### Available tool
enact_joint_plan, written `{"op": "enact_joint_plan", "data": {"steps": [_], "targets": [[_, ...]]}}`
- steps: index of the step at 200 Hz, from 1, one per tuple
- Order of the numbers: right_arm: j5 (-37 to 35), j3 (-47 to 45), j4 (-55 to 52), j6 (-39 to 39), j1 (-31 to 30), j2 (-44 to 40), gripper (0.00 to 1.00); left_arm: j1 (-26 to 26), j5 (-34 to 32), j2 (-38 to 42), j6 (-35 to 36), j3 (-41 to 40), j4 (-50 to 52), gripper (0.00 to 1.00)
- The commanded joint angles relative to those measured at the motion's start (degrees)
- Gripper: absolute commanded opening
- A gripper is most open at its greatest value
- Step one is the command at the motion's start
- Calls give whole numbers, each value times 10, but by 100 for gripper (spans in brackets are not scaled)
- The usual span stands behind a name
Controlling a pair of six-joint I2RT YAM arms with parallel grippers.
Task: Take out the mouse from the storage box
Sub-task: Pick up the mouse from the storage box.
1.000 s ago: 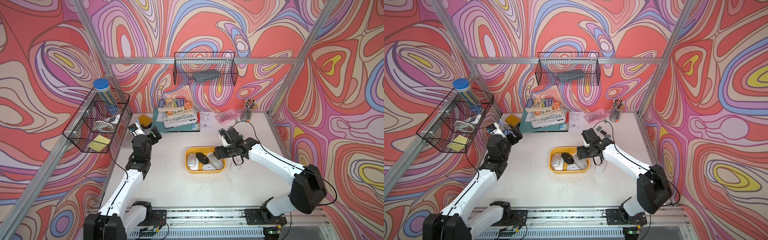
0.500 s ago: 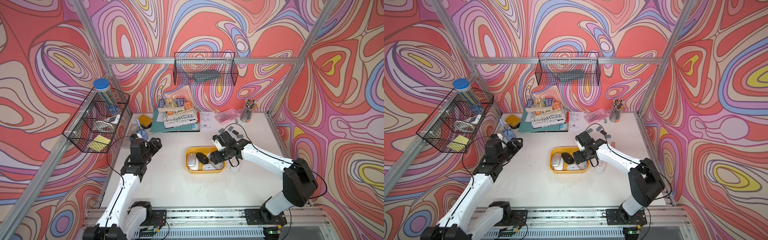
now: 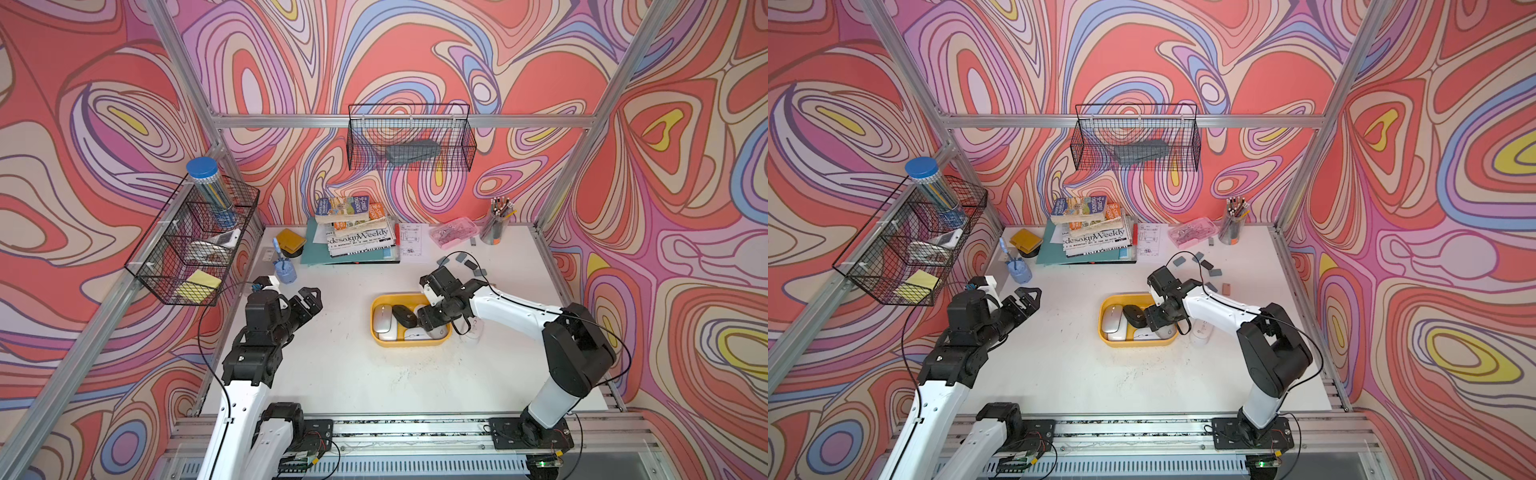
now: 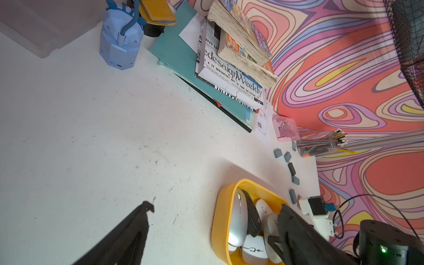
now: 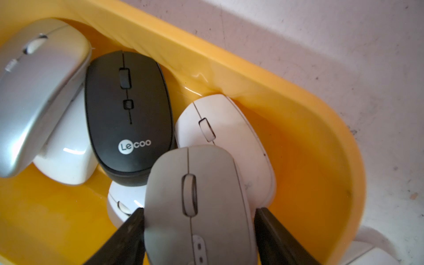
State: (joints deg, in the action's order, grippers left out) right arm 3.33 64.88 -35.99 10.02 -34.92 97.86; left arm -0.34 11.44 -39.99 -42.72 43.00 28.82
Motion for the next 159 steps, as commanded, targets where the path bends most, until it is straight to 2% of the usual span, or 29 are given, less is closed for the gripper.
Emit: {"op": "enact_joint_plan", "data": {"steps": [1, 41, 80, 96, 113, 135, 159], "targets": [[-13, -7, -3, 22, 0, -1, 68, 0, 5, 14, 32, 26, 49, 92], [-23, -5, 10, 57, 0, -45, 57, -1, -2, 20, 50, 32, 64, 93], [-36, 8, 7, 79, -1, -82, 55, -1, -1, 20, 56, 31, 66, 94], [-69, 18, -7, 90, -1, -99, 55, 0, -1, 19, 56, 31, 65, 94], [-148, 36, -45, 107, 2, -113, 55, -1, 1, 16, 59, 32, 63, 94], [-171, 32, -71, 128, 43, -131, 56, -1, 3, 13, 61, 32, 62, 94], [-192, 9, -95, 160, 116, -149, 56, -1, 8, 11, 63, 32, 60, 94]]}}
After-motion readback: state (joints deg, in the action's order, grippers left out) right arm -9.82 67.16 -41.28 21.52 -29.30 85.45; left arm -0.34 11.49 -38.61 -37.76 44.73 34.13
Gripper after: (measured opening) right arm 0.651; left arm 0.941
